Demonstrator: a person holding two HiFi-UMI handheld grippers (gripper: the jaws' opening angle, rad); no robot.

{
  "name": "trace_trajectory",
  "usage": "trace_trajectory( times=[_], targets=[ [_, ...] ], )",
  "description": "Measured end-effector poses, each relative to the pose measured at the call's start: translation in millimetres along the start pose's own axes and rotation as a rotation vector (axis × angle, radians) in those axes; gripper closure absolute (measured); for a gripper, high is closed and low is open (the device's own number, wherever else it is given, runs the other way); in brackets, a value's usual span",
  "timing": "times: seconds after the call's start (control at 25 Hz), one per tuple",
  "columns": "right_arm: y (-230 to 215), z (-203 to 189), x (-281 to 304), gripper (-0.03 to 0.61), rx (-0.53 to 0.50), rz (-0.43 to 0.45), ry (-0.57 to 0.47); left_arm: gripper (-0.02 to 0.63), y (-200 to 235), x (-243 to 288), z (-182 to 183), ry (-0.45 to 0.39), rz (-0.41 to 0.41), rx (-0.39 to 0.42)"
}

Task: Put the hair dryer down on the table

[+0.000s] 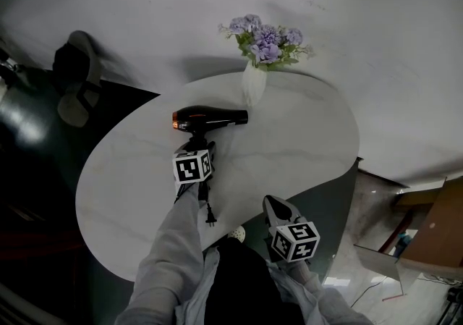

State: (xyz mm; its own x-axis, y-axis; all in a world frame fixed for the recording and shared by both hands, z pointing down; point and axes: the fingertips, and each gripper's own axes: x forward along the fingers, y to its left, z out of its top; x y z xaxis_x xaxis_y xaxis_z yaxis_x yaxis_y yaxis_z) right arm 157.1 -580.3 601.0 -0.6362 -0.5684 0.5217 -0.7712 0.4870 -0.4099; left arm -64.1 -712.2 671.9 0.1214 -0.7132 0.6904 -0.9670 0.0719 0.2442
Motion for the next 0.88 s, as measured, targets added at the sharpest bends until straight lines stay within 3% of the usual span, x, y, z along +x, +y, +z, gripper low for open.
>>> trace_trajectory(
  times=[0.12,0.24,0.44,0.68,0.88],
  targets=[
    [9,3,-8,0.568,0.002,0.019,-0.023,0.204,-7,-6,3,-0.003,-0.05,0.007],
    [15,3,-18,0.568,-0.009,0.014,-0.055,0.176,-6,-25,6,-0.044,-0.058,0.019],
    [31,-1,-39,0.568,-0.018,0.015,-0.098,0.172,-15,-79,2,-0.107,-0.146,-0.022],
    [55,3,-59,0.568,-0.032,0.015,-0.155,0.241,-30,-158,-12,-0.174,-0.286,-0.056],
    [74,8,-76,0.568,-0.043,0.009,-0.202,0.355,-51,-219,-24,-0.249,-0.381,-0.012]
  ],
)
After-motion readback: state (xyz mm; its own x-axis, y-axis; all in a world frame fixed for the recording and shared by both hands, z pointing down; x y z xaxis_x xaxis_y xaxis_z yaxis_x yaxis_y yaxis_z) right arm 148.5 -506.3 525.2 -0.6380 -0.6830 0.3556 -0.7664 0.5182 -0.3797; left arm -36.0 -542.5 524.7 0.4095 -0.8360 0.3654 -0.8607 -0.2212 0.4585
